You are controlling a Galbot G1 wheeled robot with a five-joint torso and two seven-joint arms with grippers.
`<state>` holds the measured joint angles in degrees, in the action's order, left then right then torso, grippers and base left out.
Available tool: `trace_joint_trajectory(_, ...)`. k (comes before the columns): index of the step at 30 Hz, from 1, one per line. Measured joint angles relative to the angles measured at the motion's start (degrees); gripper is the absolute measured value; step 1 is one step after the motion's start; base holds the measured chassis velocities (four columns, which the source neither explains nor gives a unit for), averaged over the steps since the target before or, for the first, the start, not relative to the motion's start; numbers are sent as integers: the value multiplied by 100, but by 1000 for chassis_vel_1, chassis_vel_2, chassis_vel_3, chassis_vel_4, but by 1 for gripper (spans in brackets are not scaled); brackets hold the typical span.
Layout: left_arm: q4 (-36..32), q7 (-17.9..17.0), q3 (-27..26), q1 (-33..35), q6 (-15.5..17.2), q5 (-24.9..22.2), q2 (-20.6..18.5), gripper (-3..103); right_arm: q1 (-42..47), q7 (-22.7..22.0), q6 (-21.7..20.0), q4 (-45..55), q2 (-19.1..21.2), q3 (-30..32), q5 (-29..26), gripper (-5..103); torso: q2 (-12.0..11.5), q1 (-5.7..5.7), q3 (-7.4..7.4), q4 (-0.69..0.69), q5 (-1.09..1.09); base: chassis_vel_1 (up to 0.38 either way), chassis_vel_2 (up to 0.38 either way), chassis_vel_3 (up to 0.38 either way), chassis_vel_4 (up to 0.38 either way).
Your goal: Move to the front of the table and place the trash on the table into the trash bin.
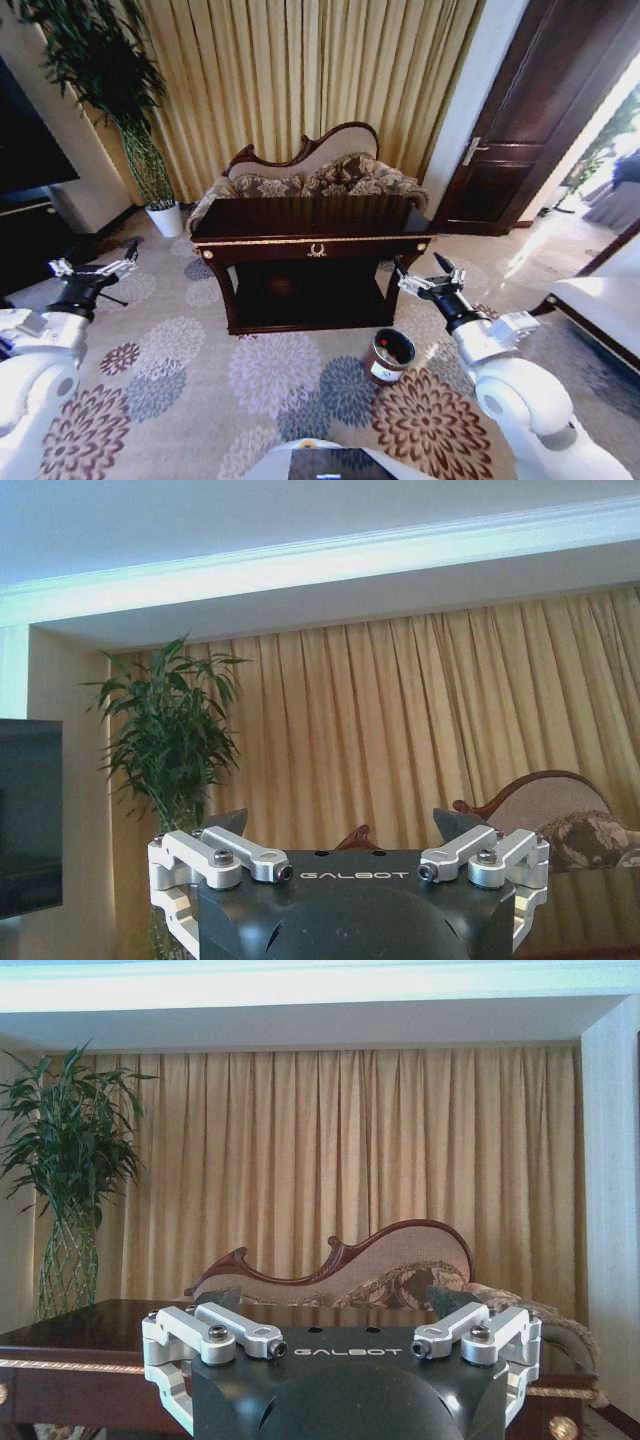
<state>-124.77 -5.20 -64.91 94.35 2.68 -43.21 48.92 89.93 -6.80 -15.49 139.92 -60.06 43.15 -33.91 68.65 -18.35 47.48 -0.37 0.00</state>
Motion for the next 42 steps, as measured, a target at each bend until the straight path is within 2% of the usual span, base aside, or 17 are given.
trace_joint_trajectory(22,39,105,11,85,-199,43,108,100,-9,0,40,-69,-39,4,-7,100,-2,-2,1,0,0,213,-205,-212,213)
trace_joint_trajectory(27,35,117,99,75,-206,76,144,100,-3,0,203,-139,-60,4,-2,100,-1,-1,1,0,0,178,-187,-184,187)
trace_joint_trajectory(42,73,139,175,77,-304,148,185,100,-23,0,275,-204,-130,-33,24,100,-4,-6,3,-1,-1,10,-32,-14,24)
